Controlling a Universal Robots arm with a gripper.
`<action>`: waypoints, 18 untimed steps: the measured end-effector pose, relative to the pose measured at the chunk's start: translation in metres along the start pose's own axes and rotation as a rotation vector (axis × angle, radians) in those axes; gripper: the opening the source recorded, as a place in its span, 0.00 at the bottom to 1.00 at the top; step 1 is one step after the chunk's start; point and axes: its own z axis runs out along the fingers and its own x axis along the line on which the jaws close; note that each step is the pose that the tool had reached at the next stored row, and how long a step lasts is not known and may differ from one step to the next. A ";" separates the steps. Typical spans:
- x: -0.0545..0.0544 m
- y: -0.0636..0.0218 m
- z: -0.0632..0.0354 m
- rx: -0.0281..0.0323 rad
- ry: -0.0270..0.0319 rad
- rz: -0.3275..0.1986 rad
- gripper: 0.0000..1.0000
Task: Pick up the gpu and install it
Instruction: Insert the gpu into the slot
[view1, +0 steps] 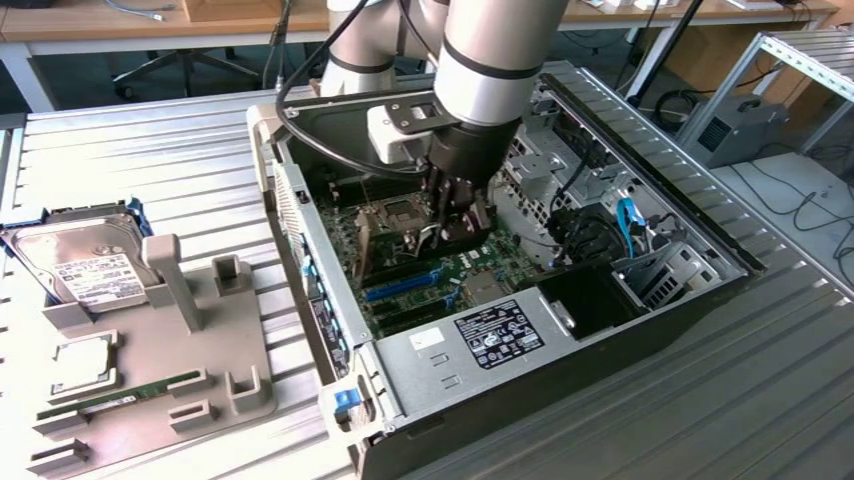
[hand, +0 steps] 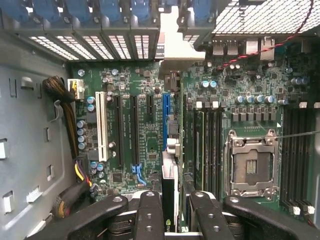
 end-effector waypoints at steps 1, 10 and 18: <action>0.000 0.0006 0.0002 0.0000 0.0000 0.000 0.26; 0.002 0.0048 0.0017 0.0000 0.0001 0.000 0.26; 0.003 0.0110 0.0059 -0.0001 0.0029 0.000 0.26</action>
